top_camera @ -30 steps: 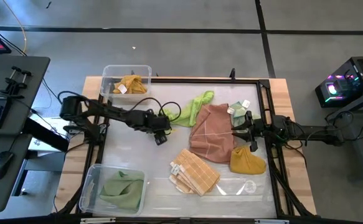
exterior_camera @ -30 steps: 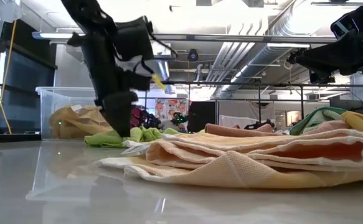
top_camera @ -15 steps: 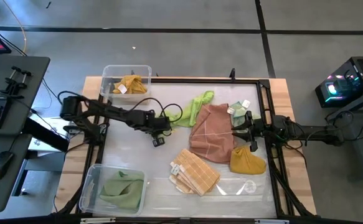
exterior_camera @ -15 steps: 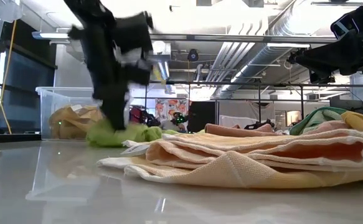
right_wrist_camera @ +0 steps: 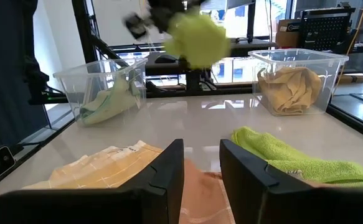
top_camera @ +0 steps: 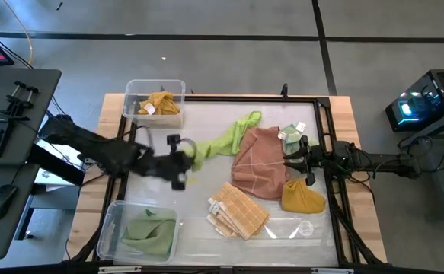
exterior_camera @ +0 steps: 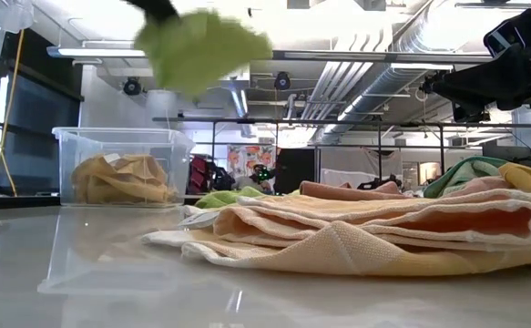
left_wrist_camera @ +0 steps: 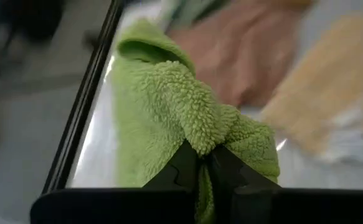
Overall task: Sort towels by color in basket
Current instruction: Put the light green towel into the bottom transparent bin
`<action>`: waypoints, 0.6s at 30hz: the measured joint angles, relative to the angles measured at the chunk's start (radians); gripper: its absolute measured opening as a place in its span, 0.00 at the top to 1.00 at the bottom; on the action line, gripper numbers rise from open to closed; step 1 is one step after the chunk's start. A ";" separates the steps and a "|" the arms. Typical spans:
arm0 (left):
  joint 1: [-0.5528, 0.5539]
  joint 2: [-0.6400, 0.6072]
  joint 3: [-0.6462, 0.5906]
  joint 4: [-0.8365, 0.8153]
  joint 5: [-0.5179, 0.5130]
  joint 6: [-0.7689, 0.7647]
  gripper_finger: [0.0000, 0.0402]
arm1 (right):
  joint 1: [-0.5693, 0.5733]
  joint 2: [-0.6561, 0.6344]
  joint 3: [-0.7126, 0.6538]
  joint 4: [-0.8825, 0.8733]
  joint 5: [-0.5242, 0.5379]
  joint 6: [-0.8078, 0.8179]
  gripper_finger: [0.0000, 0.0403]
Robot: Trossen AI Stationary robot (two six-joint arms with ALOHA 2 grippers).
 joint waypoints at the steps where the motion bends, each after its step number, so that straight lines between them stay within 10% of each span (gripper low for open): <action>1: -0.038 -0.003 0.015 0.015 0.000 0.019 1.00 | 0.000 0.000 0.000 0.000 0.000 0.000 0.76; 9: -0.293 0.008 0.132 0.105 0.085 0.004 1.00 | 0.000 0.000 0.000 0.000 0.000 0.000 0.76; 18: -0.541 0.009 0.191 0.043 0.108 -0.659 1.00 | 0.000 0.000 0.000 0.000 0.000 0.000 0.76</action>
